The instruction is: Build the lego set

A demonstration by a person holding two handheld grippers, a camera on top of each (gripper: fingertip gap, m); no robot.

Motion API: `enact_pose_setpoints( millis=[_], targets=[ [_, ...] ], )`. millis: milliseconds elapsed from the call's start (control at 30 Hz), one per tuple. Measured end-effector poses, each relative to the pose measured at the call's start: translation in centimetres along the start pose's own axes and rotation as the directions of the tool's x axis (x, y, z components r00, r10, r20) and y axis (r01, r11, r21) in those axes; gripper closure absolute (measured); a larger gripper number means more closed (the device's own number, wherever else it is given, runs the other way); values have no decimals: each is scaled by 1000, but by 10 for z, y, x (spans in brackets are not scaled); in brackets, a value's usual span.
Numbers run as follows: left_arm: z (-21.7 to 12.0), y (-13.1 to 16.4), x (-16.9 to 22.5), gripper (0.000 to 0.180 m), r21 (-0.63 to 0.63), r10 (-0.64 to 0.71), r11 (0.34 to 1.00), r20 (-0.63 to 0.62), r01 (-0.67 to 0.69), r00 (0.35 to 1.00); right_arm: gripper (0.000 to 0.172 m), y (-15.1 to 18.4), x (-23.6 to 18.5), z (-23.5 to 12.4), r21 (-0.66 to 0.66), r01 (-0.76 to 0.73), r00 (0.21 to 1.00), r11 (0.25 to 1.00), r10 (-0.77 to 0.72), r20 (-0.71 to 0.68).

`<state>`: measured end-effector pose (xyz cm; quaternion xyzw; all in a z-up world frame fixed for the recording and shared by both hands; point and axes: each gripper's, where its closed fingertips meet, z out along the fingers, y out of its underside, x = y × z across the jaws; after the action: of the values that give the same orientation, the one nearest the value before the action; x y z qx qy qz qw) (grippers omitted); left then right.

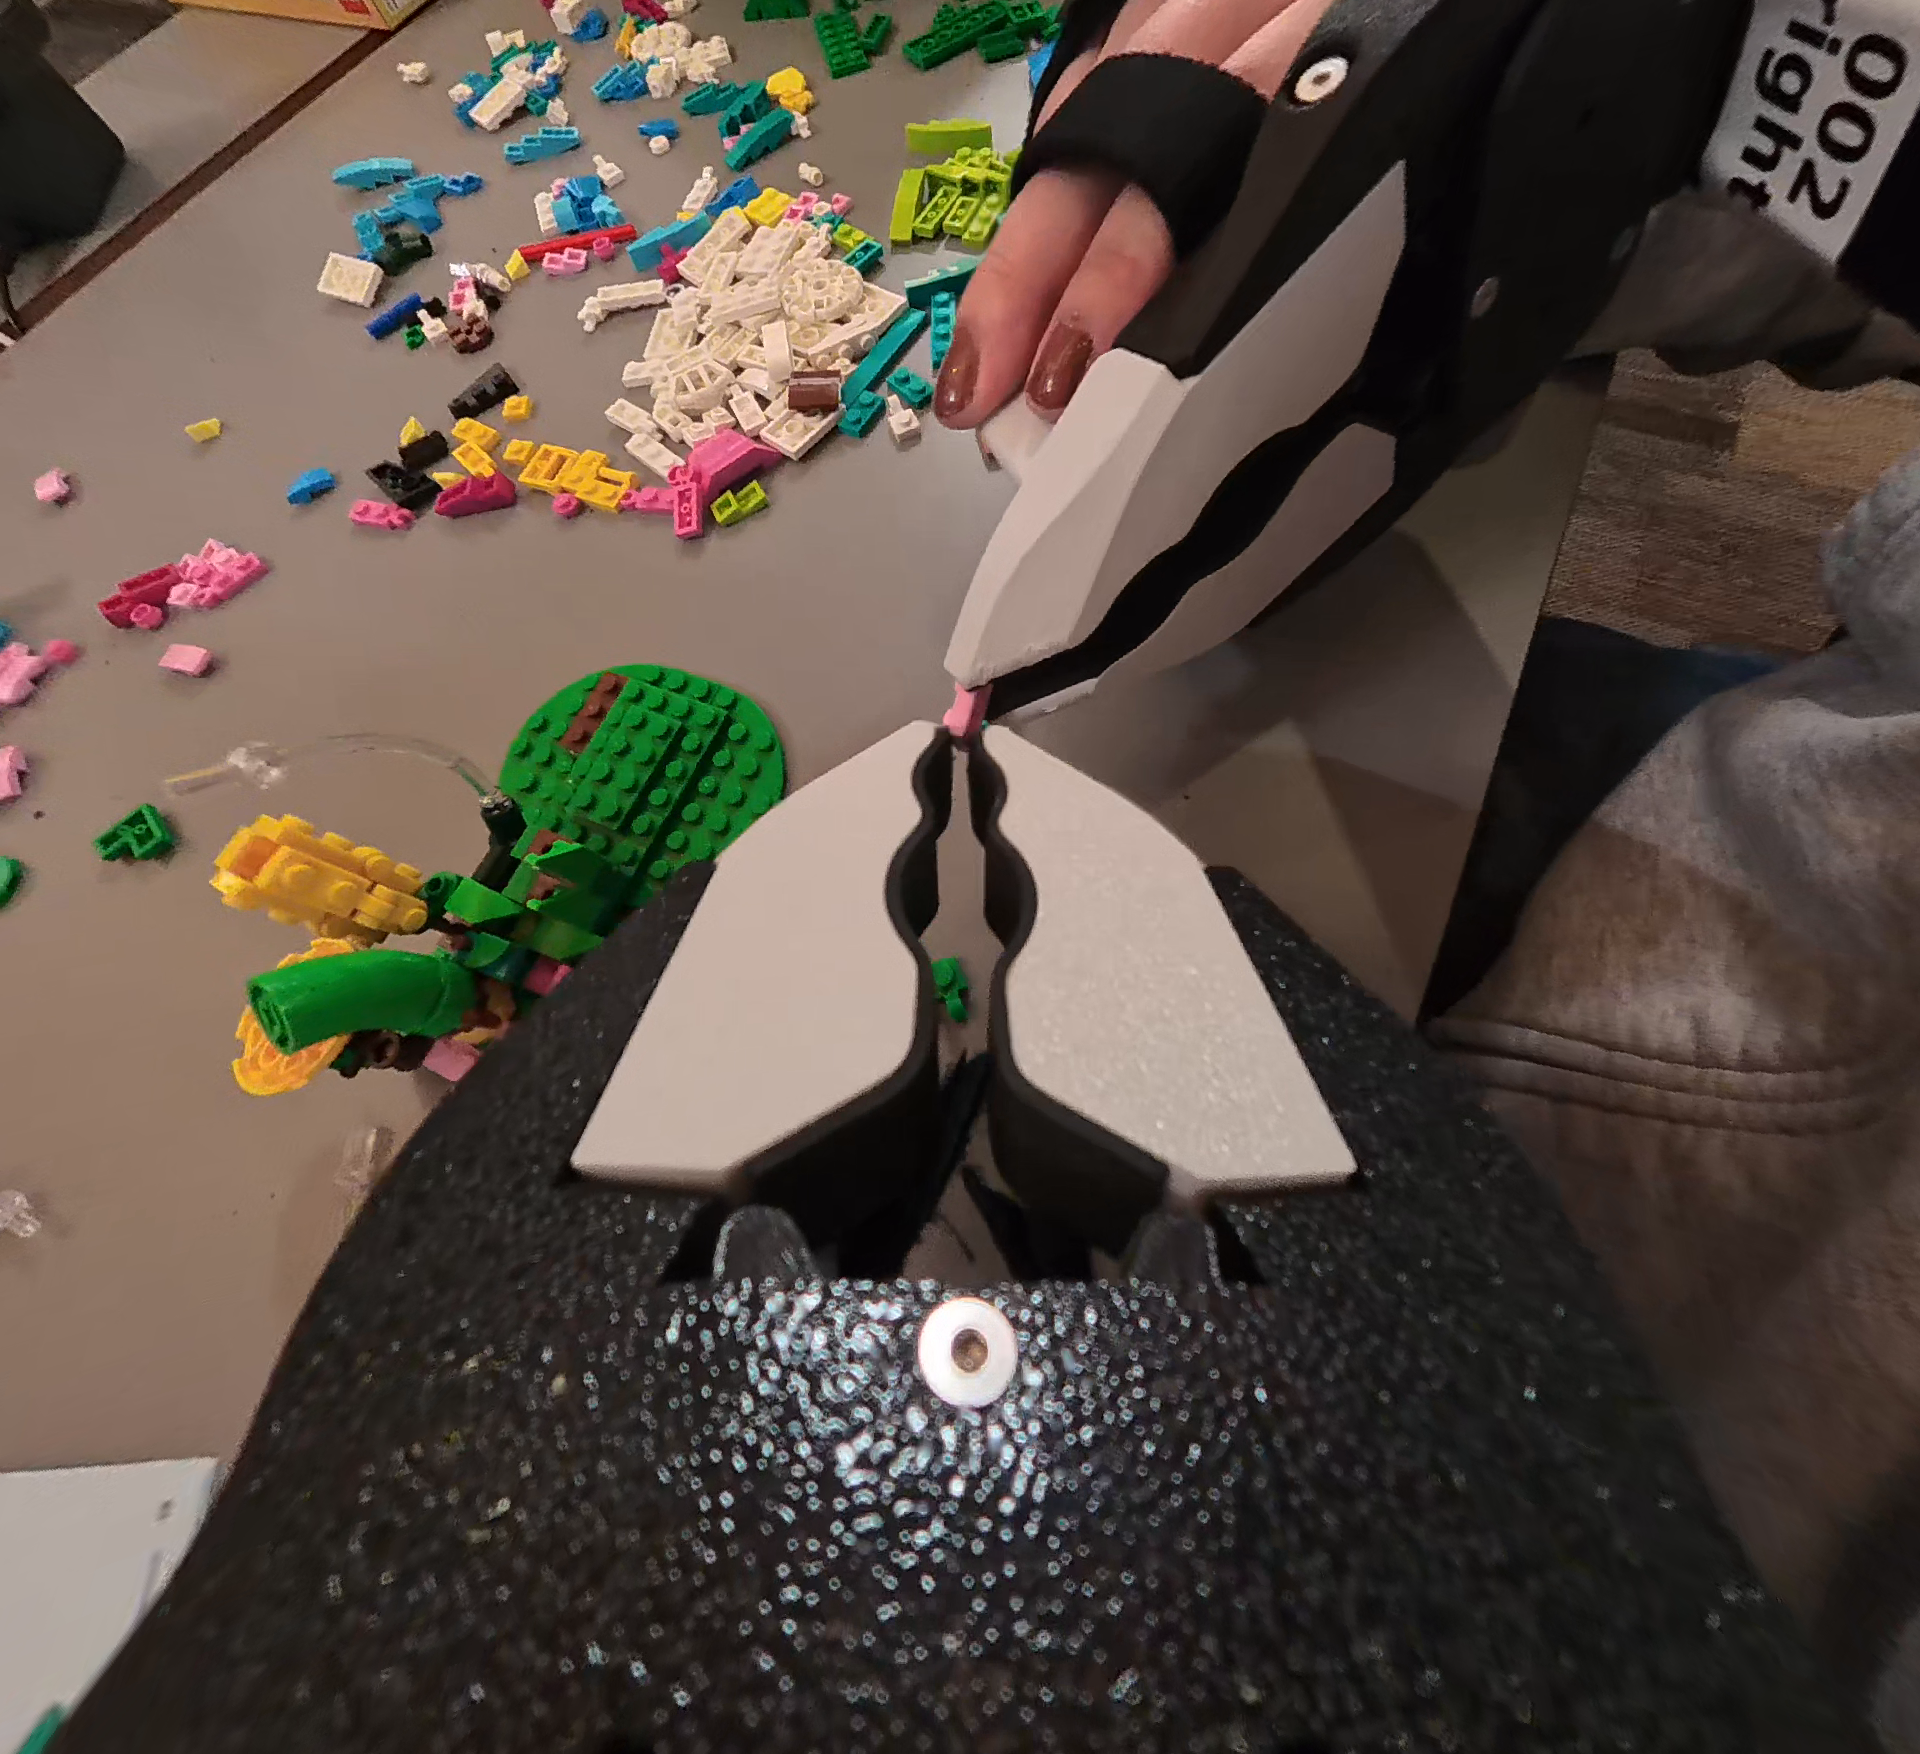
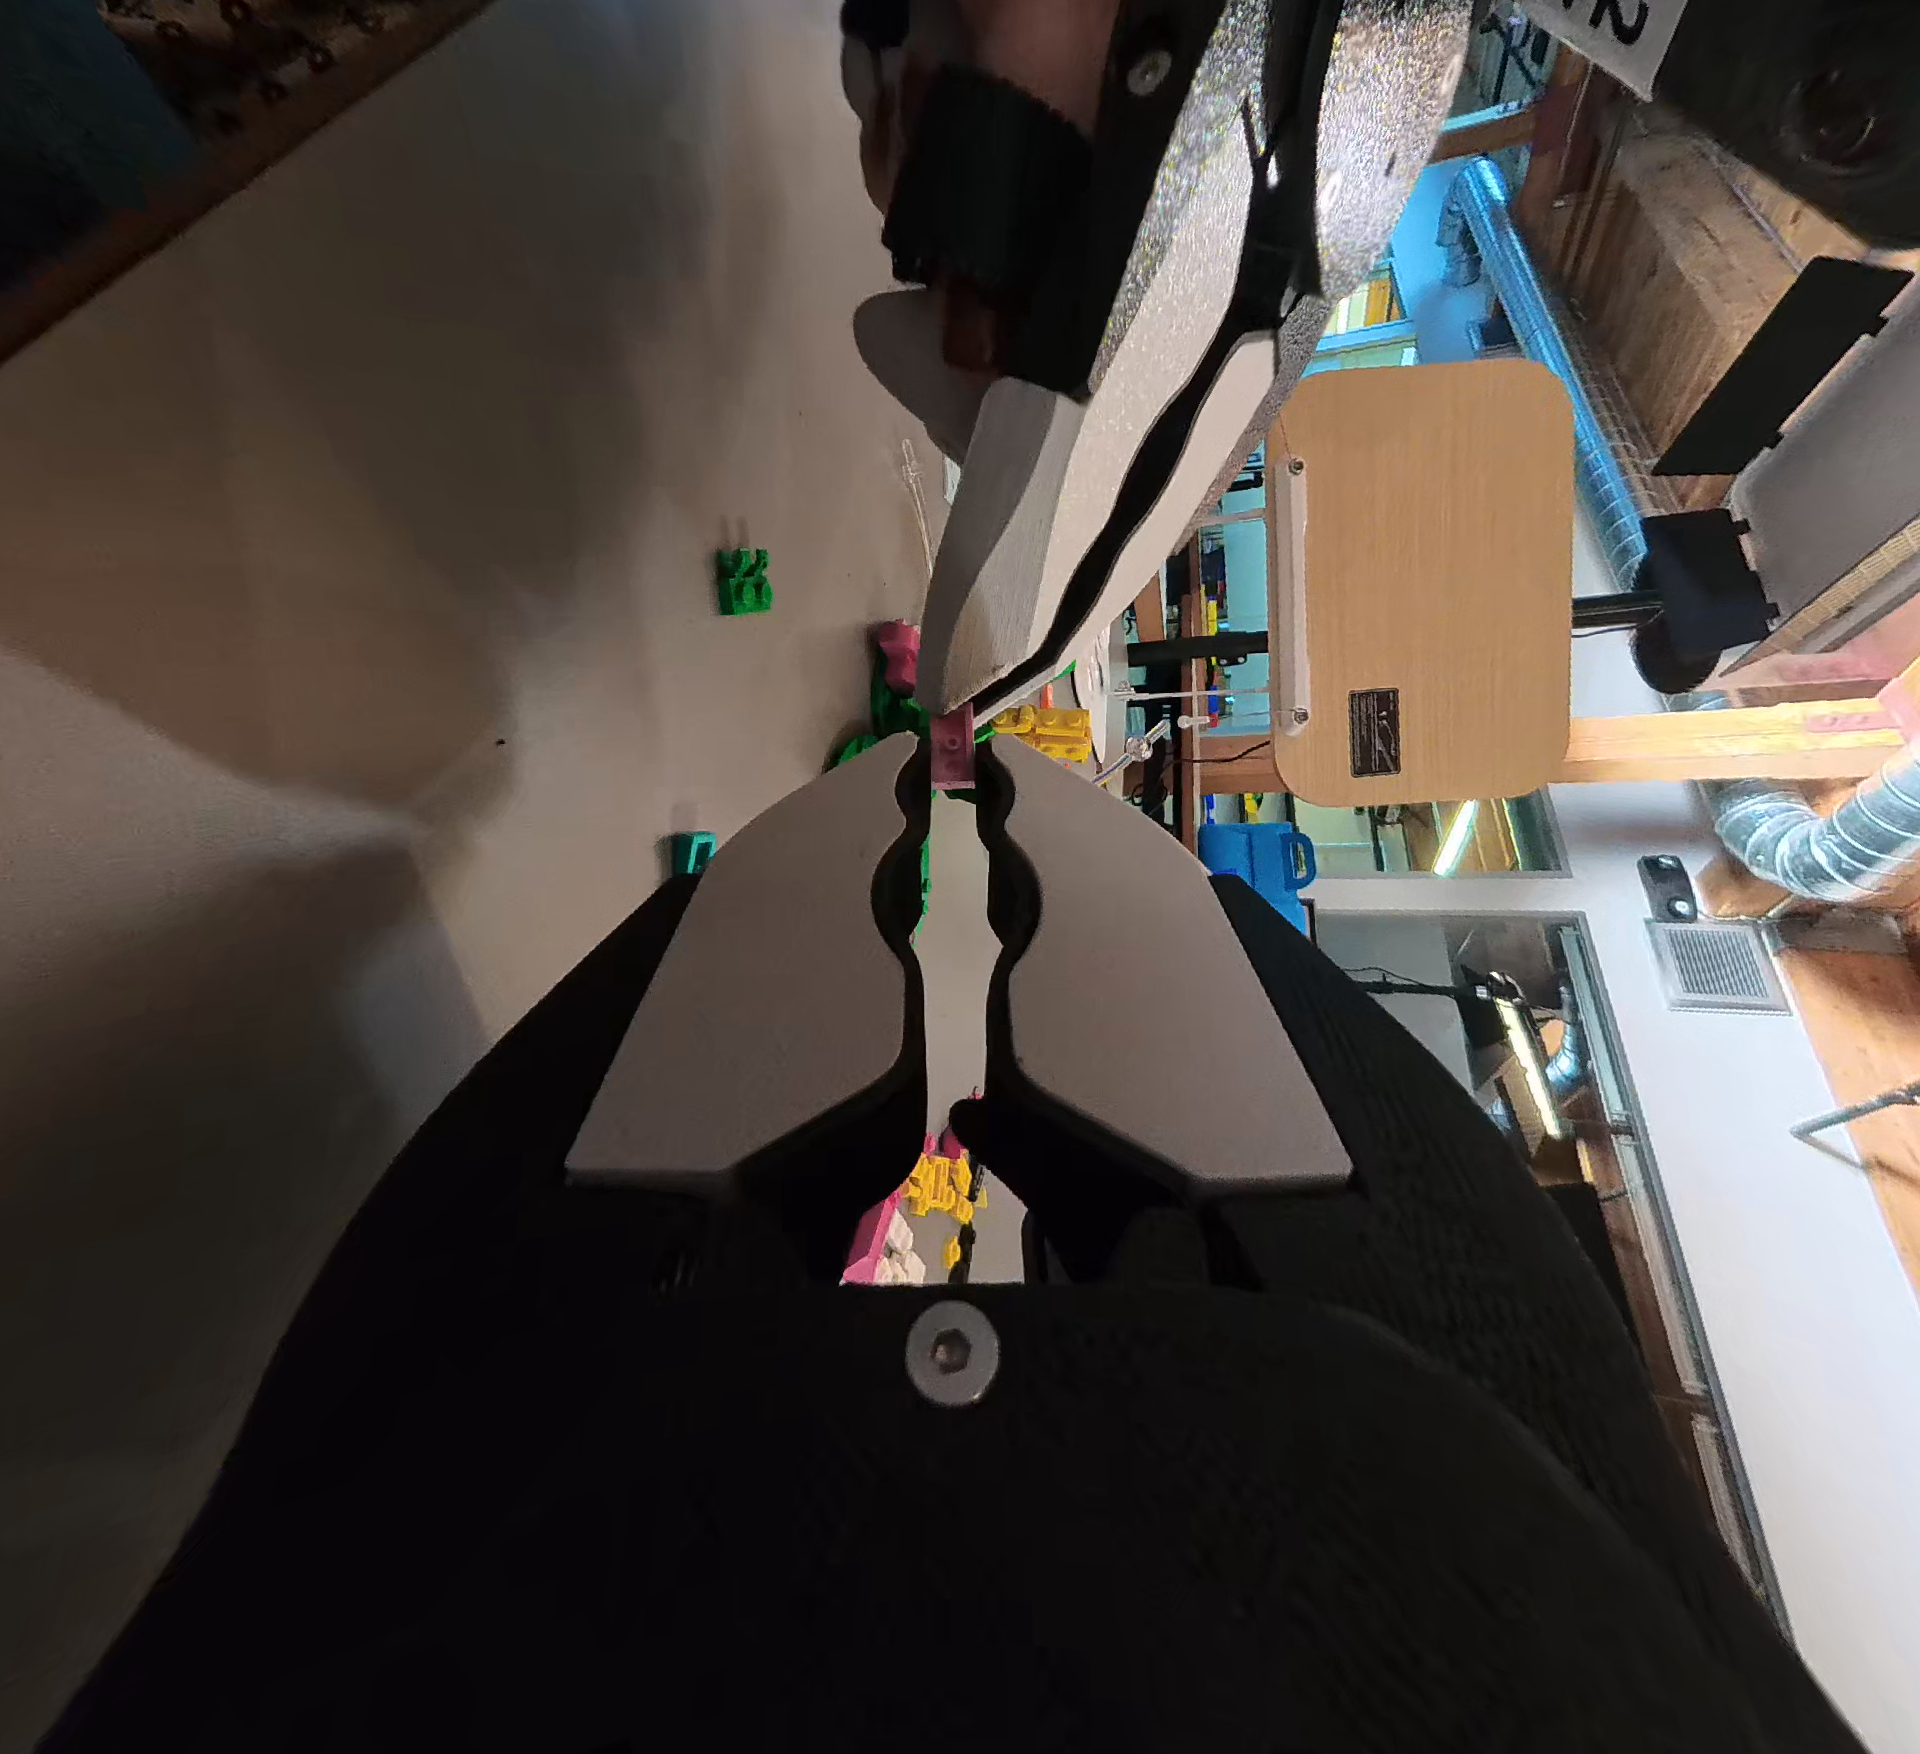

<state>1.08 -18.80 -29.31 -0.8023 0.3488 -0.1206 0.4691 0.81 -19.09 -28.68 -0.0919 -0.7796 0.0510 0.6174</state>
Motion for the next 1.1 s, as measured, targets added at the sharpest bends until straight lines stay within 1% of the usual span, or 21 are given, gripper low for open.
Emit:
enact_pose_setpoints(
  millis=[33, 100, 200, 267, 300, 333, 367, 400, 467, 500, 533, 567, 600, 633, 700, 767, 900, 1033, 1100],
  targets=[
    [-1, -1, -1, 178, 4, 18, 1000, 12, -18, 1000, 165, -1, 0, 0, 4, -1, 1000, 1000, 1, -2],
    [-1, -1, -2, 178, 7, 57, 998, 30, -58, 998, 166, -2, 1, -1, 10, -41, 999, 999, 41, 10],
    [-2, 0, -7, 179, 10, 127, 992, 94, -128, 987, 170, -4, 4, -3, 46, -203, 978, 978, 200, 55],
    [-5, -1, -12, 179, 15, 183, 982, 154, -188, 971, 168, -3, 7, -5, 69, -345, 936, 936, 337, 100],
    [-7, -2, -15, 179, 19, 217, 974, 192, -225, 957, 166, -1, 10, -5, 71, -440, 894, 895, 429, 130],
    [-10, -4, -18, 179, 23, 260, 962, 233, -272, 937, 165, 0, 12, -5, 66, -554, 826, 830, 538, 170],
    [-12, -6, -20, 179, 21, 306, 946, 274, -323, 912, 162, 0, 15, -5, 53, -672, 729, 739, 647, 223],
    [-14, -7, -23, 179, 12, 347, 930, 314, -369, 884, 160, 0, 19, -5, 36, -779, 611, 626, 746, 265],
    [-17, -9, -26, 179, -5, 396, 905, 373, -425, 839, 160, 4, 30, -2, -24, -932, 337, 361, 890, 308],
    [-18, -11, -26, 179, -2, 405, 898, 396, -440, 824, 159, 5, 32, -1, -63, -972, 195, 227, 924, 328],
    [-19, -13, -27, 179, 5, 410, 891, 417, -453, 811, 159, 5, 33, -1, -104, -988, 70, 112, 935, 346],
    [-20, -15, -27, 180, 8, 416, 885, 435, -465, 799, 158, 4, 31, 0, -142, -989, -27, 28, 929, 368],
    [-21, -18, -27, 179, 9, 423, 878, 450, -478, 787, 157, 1, 29, 0, -165, -986, -89, -25, 917, 390],
    [-22, -20, -27, 180, 13, 430, 871, 465, -492, 774, 157, -1, 28, 1, -172, -983, -130, -64, 906, 404],
    [-21, -23, -25, 180, 19, 437, 863, 471, -505, 766, 156, -4, 28, 4, -166, -979, -176, -115, 890, 421],
    [-21, -25, -25, 180, 28, 433, 862, 478, -505, 764, 155, -4, 31, 6, -146, -978, -197, -148, 884, 424],
    [-21, -29, -25, 180, 55, 408, 867, 491, -495, 770, 156, -7, 31, 7, -149, -972, -232, -183, 863, 449],
    [-23, -32, -24, 180, 84, 386, 870, 495, -485, 778, 162, -6, 34, 7, -139, -962, -273, -235, 843, 463],
    [-24, -32, -23, 180, 91, 382, 870, 496, -484, 780, 165, -6, 35, 7, -142, -958, -287, -249, 835, 469]
  ],
)
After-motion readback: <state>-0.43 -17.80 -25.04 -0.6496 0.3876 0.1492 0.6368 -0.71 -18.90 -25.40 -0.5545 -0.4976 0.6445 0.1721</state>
